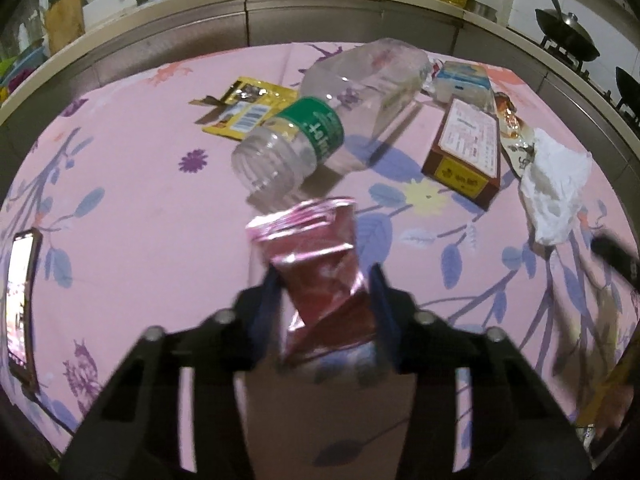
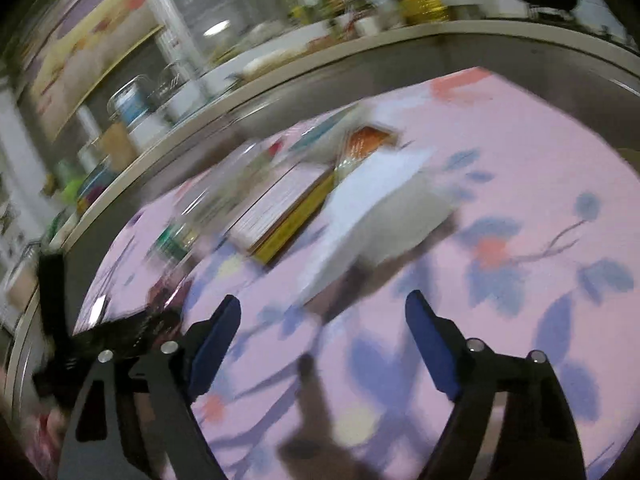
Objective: Collect trash
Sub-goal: 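Grasp the pink snack wrapper with the left gripper while the right gripper grasps the tissue, then carry the pink wrapper and white tissue to the bin and release them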
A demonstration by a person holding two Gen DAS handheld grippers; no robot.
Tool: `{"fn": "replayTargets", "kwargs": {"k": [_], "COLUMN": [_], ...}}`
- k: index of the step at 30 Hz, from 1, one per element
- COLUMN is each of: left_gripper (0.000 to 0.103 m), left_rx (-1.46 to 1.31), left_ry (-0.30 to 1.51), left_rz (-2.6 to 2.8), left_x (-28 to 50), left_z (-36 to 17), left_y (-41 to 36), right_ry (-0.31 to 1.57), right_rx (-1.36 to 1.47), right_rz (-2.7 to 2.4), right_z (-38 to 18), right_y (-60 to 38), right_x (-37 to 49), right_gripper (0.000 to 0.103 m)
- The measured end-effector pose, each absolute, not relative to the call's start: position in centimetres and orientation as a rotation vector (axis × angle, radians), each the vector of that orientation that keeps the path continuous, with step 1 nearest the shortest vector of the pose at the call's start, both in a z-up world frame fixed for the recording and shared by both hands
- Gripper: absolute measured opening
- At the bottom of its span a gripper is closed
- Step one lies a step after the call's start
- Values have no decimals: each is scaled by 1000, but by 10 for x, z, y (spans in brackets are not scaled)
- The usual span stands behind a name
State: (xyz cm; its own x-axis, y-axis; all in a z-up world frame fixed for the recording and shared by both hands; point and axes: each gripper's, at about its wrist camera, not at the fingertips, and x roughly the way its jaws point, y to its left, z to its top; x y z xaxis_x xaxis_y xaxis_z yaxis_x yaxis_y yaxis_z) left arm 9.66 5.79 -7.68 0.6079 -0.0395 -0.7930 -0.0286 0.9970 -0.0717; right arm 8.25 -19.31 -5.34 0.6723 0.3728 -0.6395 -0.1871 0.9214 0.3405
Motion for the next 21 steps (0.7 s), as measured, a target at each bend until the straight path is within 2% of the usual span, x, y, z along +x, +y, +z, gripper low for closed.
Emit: {"fn": "replayTargets", "kwargs": {"k": [1,3,5,6,7,8,11,17,21], "left_gripper": [26,24,23,22,21,21,21,21,21], "left_rx": [-83,-92,-84,-84,-89,-94,-102,-138,-150], "left_ry": [918,922,921,920,921,922,918,932,942], "left_rz": [-7,-16,-20,-25,-38,-51,-108,-254,-351], "left_x": [97,97,95,93,91,90,84,85,88], "left_z": [-76,-76,-74,-74,-73,-72,-67,-59,-52], "left_y": [59,60,59,59,59,58,52,29,6], "right_ry": [774,798,824,832,840,853,881,896,826], "right_rx": [260,314,373,388,403,426,421,451,399], "right_rz": [297,293,318,334,351,381,433,540,558], "right_z": [-54,-59,-65,-68,-70,-73,-78,-74,-53], "right_y": [-198,-207,-211,-211,-214,-214,-213,-217,-224], "right_x": [92,113,132,137,139,140,123,68,39], "right_gripper": [74,63,35,26,12,5,0,0,0]}}
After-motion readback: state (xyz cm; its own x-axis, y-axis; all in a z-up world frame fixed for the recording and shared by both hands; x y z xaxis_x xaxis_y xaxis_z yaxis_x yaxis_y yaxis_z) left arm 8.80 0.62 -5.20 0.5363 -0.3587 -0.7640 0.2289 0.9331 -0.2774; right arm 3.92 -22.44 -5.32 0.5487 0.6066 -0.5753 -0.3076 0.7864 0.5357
